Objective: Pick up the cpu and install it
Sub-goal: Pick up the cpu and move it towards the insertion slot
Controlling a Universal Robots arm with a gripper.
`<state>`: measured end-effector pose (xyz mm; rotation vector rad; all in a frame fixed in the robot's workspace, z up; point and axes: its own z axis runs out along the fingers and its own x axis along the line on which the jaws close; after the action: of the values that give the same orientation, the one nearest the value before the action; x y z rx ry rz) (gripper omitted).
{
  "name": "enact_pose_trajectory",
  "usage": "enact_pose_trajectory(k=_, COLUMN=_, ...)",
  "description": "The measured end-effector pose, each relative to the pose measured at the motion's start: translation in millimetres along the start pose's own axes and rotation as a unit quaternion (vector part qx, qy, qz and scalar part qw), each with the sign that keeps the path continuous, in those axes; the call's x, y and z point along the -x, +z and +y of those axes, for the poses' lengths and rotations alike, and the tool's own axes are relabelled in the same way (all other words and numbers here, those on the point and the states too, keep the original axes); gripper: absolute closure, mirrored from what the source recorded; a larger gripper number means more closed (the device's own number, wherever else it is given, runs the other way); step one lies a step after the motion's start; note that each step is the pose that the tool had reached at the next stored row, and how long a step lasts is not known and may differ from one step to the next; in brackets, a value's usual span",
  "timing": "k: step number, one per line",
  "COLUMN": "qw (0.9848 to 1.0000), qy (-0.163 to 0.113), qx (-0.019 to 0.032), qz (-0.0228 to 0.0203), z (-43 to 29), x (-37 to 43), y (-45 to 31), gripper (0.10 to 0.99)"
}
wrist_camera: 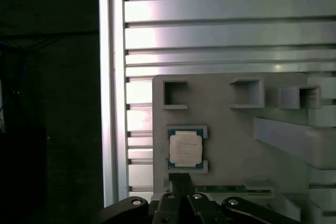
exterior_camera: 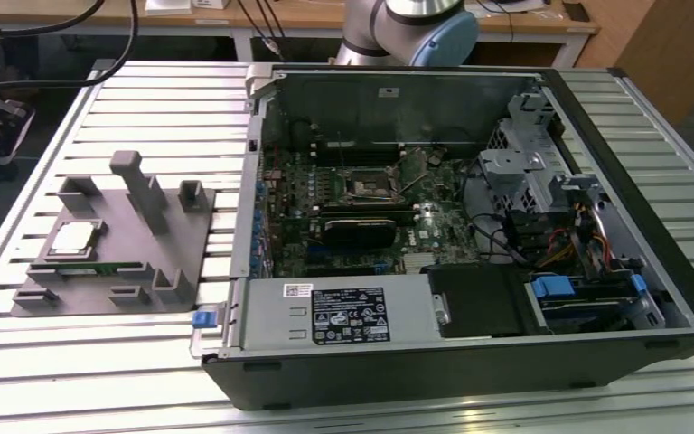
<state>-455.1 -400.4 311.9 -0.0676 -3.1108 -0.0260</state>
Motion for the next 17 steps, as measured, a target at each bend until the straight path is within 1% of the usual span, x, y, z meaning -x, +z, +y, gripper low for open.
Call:
enact_pose_trajectory(k=2, qw=1.0, qy=0.0, qx=0.0033, qz=-0.0024, z=0.0, x=-1.4, y=1.6, gripper=0.98)
enact_pose_trajectory(k=4, qw=1.0, qy=0.0, qx=0.0048, qz=-0.0048, z=-0.1, x=-1.5, y=4.1, gripper=0.98)
enact_pose_trajectory(k=8, qw=1.0, qy=0.0, qx=0.0046, qz=-0.005, z=-0.2, x=-1.5, y=9.1, gripper=0.98)
enact_pose_trajectory(k=14, qw=1.0, qy=0.0, qx=0.0046, qz=-0.005, z=-0.2, x=-1.2, y=12.2, gripper=0.98)
enact_pose_trajectory(k=17, qw=1.0, qy=0.0, qx=0.0047, qz=-0.005, z=0.1, x=1.5, y=12.9, gripper=0.98)
